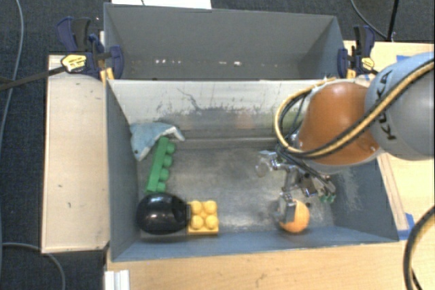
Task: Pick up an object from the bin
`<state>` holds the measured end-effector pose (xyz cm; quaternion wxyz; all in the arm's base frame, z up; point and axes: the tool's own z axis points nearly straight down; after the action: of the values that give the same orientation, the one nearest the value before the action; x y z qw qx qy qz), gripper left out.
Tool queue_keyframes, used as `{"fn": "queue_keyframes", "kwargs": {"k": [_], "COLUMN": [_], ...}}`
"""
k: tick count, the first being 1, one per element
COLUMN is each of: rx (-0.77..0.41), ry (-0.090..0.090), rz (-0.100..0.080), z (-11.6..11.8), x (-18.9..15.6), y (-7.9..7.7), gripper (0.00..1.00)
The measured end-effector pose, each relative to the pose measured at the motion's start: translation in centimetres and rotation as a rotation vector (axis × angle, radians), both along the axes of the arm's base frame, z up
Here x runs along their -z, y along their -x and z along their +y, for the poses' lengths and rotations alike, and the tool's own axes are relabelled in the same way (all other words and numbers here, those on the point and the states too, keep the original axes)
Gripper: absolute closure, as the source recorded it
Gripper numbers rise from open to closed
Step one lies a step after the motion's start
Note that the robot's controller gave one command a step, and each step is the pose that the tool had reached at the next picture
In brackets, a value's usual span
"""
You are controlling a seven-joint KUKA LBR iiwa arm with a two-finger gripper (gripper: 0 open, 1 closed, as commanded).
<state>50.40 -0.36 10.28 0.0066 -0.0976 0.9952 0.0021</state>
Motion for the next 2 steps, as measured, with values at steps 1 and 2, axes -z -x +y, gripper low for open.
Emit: {"fn": "queue_keyframes", "kwargs": {"k": [1, 2], "rx": [-0.250, -0.258], "ry": [0.002, 0.002], "rz": [-0.004, -0.004], "z": [-2.2, -7.6], "x": [-0.2, 2.0], "y": [1.0, 0.6], "gripper": [0.00, 0.00]}}
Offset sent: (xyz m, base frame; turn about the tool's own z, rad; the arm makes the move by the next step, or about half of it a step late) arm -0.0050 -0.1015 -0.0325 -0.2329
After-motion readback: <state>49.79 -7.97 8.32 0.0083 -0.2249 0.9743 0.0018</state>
